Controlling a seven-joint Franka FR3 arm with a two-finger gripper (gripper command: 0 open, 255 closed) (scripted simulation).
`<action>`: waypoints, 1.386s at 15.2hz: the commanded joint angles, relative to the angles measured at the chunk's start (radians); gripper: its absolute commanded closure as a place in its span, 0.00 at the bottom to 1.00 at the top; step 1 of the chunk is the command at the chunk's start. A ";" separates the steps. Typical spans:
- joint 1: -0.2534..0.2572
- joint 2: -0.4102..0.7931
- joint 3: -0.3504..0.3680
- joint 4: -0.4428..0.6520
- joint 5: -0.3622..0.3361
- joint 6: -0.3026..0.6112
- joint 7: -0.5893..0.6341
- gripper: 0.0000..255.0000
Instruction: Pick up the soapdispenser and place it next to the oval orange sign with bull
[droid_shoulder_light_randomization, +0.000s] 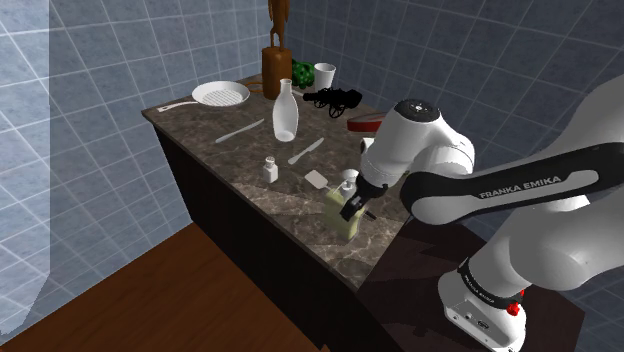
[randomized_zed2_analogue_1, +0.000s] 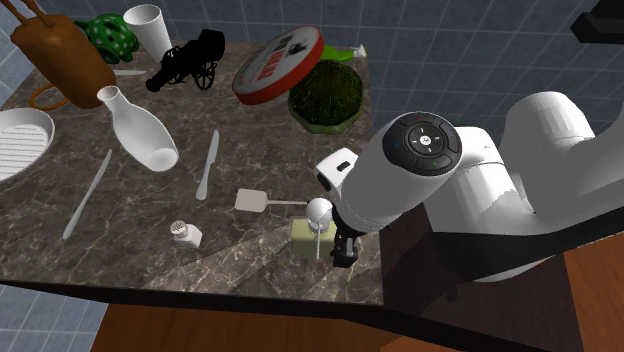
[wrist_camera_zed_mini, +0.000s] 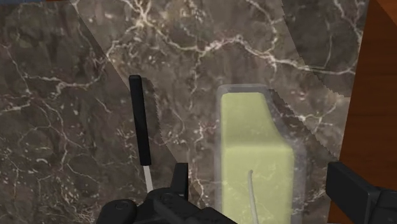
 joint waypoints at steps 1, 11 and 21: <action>-0.006 0.023 0.007 -0.006 -0.004 0.031 0.005 0.00; -0.006 0.023 0.007 -0.006 -0.004 0.030 0.005 1.00; 0.003 -0.018 -0.008 0.012 0.001 -0.028 -0.006 1.00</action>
